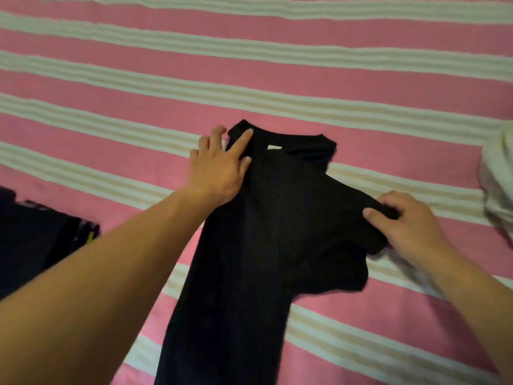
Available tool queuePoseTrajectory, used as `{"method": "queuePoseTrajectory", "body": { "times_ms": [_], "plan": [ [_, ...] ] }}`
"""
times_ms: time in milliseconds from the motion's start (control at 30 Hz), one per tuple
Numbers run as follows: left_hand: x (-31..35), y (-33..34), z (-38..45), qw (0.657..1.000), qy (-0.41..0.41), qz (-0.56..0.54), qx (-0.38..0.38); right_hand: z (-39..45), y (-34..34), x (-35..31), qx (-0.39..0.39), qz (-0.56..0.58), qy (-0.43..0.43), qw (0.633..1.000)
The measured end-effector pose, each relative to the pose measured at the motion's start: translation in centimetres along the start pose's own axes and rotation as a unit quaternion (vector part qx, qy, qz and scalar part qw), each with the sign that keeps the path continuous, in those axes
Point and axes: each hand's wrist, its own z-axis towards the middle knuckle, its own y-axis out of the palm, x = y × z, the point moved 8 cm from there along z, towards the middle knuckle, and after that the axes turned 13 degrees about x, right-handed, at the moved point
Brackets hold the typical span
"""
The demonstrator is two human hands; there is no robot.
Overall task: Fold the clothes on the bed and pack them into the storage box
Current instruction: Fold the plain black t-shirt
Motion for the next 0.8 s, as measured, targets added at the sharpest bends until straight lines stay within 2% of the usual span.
{"method": "queuePoseTrajectory", "body": {
  "times_ms": [200,267,333,400,433,500,567,700,800],
  "plan": [
    [1.3,-1.5,5.9,0.979,0.197,-0.031,-0.041,0.5,0.0,0.7,-0.029,0.042,0.067,0.996],
    [1.5,-1.4,6.7,0.981,0.179,-0.042,-0.058,0.7,0.0,0.6,-0.031,0.029,0.056,0.998],
    [1.6,-0.3,6.6,0.989,0.129,0.015,-0.067,0.8,-0.2,0.5,-0.022,0.006,0.041,0.999],
    [2.4,0.2,5.3,0.993,0.078,0.092,-0.012,0.7,-0.3,0.2,-0.019,-0.009,0.029,0.999],
    [3.3,-0.1,4.2,0.994,0.049,0.092,0.027,0.7,-0.3,0.3,-0.021,-0.010,0.029,0.999],
    [5.6,-1.4,1.3,0.994,0.005,0.007,0.111,0.9,-0.3,0.5,-0.025,-0.012,0.029,0.999],
    [7.2,-1.4,-2.4,0.987,-0.004,-0.081,0.141,0.9,-0.3,0.4,-0.029,-0.011,0.023,0.999],
    [5.2,2.8,-6.5,0.999,-0.004,-0.049,0.001,0.8,-0.2,0.5,-0.033,-0.009,0.011,0.999],
    [4.1,4.8,-3.2,0.999,0.030,-0.022,-0.025,0.9,-0.2,0.6,-0.028,-0.013,0.009,0.999]
  ]
}}
